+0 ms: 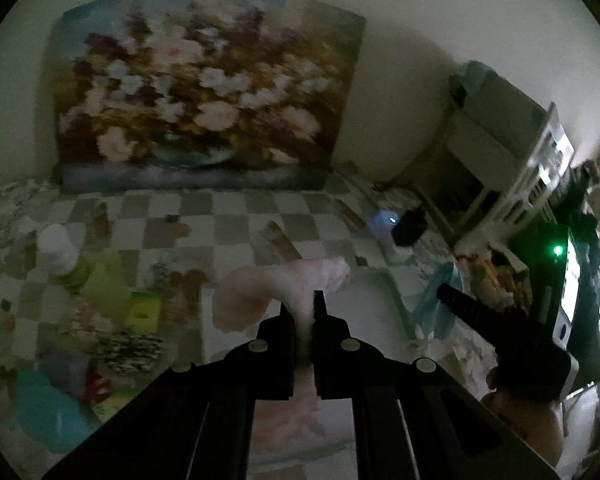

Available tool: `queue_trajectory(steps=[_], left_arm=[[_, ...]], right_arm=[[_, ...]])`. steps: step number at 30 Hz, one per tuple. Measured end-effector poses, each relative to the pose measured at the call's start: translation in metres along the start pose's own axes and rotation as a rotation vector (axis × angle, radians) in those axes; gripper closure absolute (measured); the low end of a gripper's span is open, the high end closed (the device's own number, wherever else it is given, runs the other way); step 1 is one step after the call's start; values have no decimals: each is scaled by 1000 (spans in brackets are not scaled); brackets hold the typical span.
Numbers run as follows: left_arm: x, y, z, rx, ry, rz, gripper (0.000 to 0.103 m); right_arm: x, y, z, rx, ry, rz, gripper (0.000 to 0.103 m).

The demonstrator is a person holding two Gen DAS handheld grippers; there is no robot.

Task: Organize soft objects
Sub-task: 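Lift the pink towel and blue mask and carry both over the white tray, then open the left gripper to drop the towel while the right gripper releases the mask into the tray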

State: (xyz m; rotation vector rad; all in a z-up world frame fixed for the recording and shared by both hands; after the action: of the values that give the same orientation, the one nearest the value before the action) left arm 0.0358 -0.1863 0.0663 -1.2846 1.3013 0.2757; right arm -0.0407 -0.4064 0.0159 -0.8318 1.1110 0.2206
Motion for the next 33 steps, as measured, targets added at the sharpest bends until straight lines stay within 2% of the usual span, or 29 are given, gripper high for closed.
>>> queue_trajectory(steps=[3, 8, 12, 16, 27, 33], left_arm=[[15, 3, -8, 5, 13, 29, 96], [45, 10, -14, -23, 75, 107, 96], [65, 16, -14, -38, 76, 153, 96], [82, 20, -9, -39, 36, 181, 96], [132, 49, 22, -124, -68, 366, 96], [138, 55, 27, -137, -86, 394, 92]], right_arm=[[2, -1, -15, 27, 23, 4, 86], [12, 0, -30, 52, 46, 28, 86], [29, 2, -30, 38, 58, 68, 86], [48, 10, -28, 19, 66, 122, 85], [105, 47, 2, -117, 86, 324, 84], [115, 63, 6, -162, 121, 380, 84]])
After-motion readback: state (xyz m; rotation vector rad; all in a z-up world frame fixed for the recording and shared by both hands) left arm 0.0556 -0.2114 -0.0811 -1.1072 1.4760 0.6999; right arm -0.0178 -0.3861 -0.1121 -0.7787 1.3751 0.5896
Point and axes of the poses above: each gripper's, at about its wrist camera, not at the fingertips, and x roughly the way its jaws point, z to its left, y to its underside, the point moved 4 cm from there along x, roughly the way its jaws point, and after that the axes turned 7 degrees about z, right-handed, at the moved point
